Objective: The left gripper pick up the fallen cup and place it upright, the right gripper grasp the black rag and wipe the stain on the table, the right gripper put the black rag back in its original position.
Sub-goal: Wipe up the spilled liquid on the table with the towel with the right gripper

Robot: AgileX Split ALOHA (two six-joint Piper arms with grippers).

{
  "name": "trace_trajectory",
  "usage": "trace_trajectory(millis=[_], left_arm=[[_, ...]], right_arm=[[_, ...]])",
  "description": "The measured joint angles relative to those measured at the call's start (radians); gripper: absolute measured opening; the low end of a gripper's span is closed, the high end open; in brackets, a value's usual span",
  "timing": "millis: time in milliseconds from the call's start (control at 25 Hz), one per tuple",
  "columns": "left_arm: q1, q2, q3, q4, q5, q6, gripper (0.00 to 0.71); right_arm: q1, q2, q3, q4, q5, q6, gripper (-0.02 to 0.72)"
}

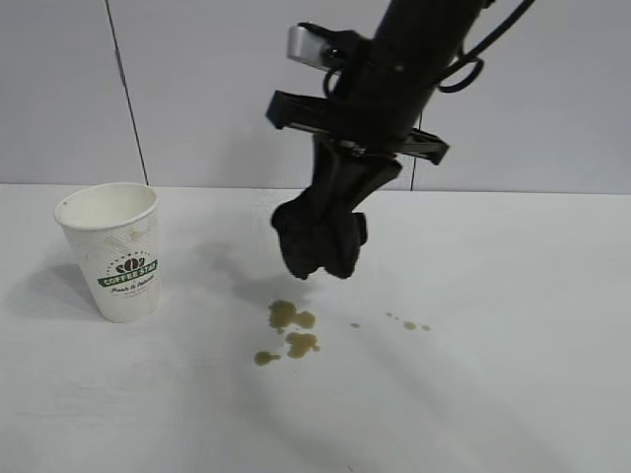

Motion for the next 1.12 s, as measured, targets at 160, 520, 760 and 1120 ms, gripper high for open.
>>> trace_trajectory(millis=[160, 520, 760, 1120], left_arm=[[-0.002, 0.0, 0.0, 0.0, 0.0, 0.0, 0.694], [-0.002, 0.0, 0.0, 0.0, 0.0, 0.0, 0.694], [-0.002, 0.0, 0.0, 0.0, 0.0, 0.0, 0.694], [-0.002, 0.0, 0.0, 0.0, 0.0, 0.0, 0.694]], right_arm=[[0.099, 0.034, 0.0, -0.053, -0.02, 0.016, 0.071], [0.153, 0.142, 0.013, -0.173, -0.11, 0.078, 0.071], [0.153, 0.177, 0.024, -0.219, -0.152, 0.107, 0.071], [0.129, 0.178, 0.024, -0.61, -0.077, 0.323, 0.071]])
